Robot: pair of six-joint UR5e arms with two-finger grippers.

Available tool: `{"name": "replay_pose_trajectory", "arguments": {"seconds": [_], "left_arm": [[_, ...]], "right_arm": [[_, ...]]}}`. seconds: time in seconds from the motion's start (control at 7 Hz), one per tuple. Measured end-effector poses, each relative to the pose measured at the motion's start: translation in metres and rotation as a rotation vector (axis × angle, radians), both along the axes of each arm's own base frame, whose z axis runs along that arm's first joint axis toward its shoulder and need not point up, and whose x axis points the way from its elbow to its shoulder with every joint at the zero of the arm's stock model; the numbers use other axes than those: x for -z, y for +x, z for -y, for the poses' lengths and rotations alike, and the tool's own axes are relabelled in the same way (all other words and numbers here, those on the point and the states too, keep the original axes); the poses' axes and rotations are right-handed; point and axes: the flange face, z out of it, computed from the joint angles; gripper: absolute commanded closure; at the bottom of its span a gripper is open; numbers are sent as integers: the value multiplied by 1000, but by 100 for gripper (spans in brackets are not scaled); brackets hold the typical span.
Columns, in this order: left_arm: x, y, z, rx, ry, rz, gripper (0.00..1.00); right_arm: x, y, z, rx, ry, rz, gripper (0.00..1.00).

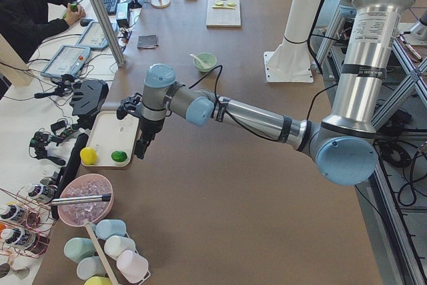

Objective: Place spoon in bowl

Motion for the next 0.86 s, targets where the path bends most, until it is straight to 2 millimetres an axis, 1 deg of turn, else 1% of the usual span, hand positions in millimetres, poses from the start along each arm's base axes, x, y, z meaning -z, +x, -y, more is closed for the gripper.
{"name": "replay_pose_trajectory", "arguments": {"seconds": [0.14,0.29,0.43,0.57,0.71,0.86], "left_arm": [[-7,-27,-15,8,-43,10,2],[-28,-38,-34,5,-107,-24,2],[-53,-38,-56,-10,-159,-85,2],[-77,-36,-79,-18,-188,-126,2],[-96,-35,-95,-19,-195,-142,2],[-104,-35,-103,-17,-191,-148,2]], "right_arm": [[-31,28,-19,-11,-57,77,0],[-66,50,-42,-11,-84,152,0],[-102,65,-64,-11,-98,204,0],[-141,75,-81,-21,-111,252,0],[-179,86,-95,-39,-101,295,0],[-203,99,-102,-64,-72,325,0]]}}
